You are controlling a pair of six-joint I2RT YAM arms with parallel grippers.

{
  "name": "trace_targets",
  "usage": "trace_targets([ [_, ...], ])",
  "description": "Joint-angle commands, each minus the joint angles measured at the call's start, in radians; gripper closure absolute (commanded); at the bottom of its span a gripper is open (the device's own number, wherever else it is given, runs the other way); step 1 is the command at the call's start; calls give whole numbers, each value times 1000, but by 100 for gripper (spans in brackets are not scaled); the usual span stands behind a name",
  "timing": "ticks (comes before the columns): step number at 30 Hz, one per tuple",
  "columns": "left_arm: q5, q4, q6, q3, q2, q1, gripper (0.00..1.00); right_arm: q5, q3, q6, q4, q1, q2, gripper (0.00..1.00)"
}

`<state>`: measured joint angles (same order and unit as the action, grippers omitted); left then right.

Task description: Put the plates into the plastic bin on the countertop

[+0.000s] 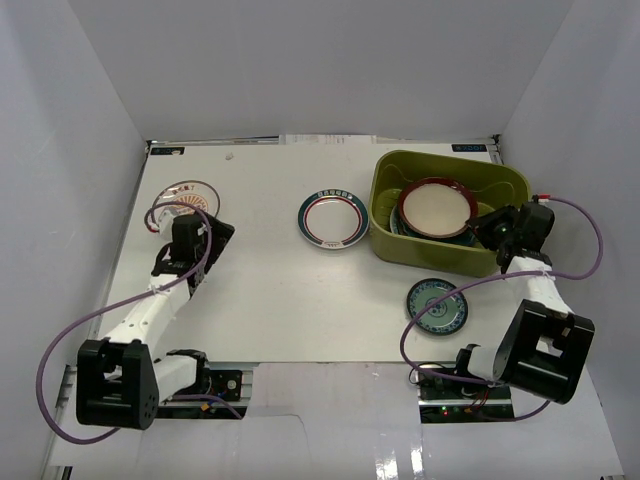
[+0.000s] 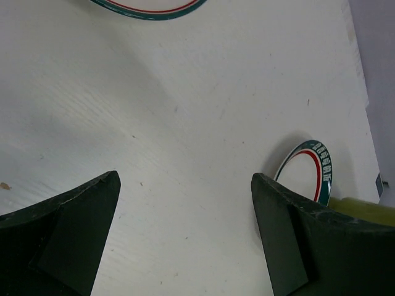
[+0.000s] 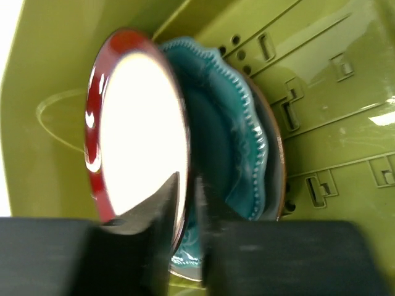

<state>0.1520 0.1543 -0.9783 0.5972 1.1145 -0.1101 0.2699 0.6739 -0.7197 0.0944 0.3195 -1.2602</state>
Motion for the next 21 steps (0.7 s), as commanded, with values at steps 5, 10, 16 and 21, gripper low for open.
trace_targets([
  [5,-5,-48,-33,0,90,165,2,-31,32,140,10,-43,51,38],
  [10,-15,-90,-26,3,174,279,3,-47,35,206,-28,-45,117,16],
  [16,3,-64,68,96,275,305,9,-51,123,304,-93,-115,226,14],
  [21,32,-45,199,170,252,293,12,-81,255,460,-160,-458,237,24],
])
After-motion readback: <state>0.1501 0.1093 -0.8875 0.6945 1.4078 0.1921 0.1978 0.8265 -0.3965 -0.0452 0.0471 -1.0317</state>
